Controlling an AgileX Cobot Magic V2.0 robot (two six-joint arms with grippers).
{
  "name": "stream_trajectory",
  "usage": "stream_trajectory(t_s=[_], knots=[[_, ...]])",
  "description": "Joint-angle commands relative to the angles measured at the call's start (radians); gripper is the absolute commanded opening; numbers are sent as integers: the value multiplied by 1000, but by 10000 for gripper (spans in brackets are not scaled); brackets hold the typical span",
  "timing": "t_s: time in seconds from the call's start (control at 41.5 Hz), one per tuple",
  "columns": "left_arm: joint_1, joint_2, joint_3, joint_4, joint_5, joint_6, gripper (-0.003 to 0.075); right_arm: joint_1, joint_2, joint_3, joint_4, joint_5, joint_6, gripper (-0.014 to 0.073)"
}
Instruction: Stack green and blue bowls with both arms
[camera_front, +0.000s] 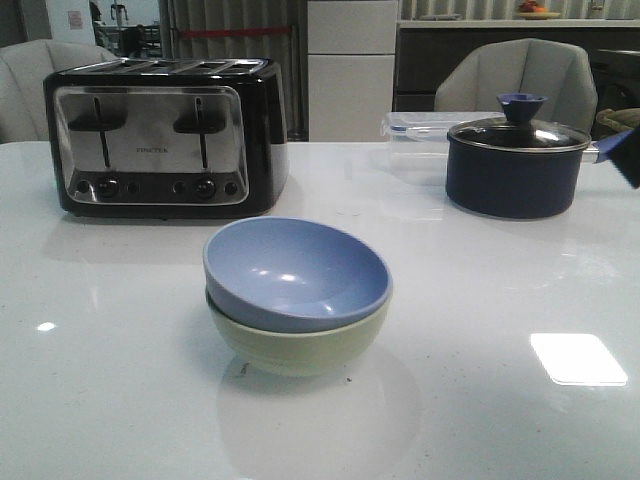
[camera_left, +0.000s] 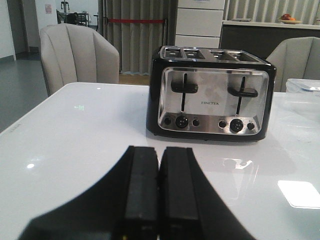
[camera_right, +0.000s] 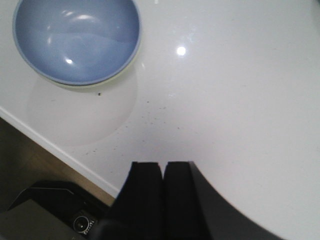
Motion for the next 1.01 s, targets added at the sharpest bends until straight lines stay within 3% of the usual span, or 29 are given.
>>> stream_trajectory(t_s=[0.0, 0.217, 0.386, 0.627, 0.988], knots=[[-6, -20, 4, 0, -100, -9, 93, -72, -103, 35, -21, -85, -10, 56], [-6, -20, 4, 0, -100, -9, 93, -346, -422, 269, -21, -328, -10, 56], [-6, -20, 4, 0, -100, -9, 93, -464, -669, 475, -21, -533, -10, 56], [-6, -20, 4, 0, -100, -9, 93, -484, -900, 652, -21, -605, -10, 56], [-6, -20, 4, 0, -100, -9, 93, -484, -928, 715, -21, -656, -10, 56]])
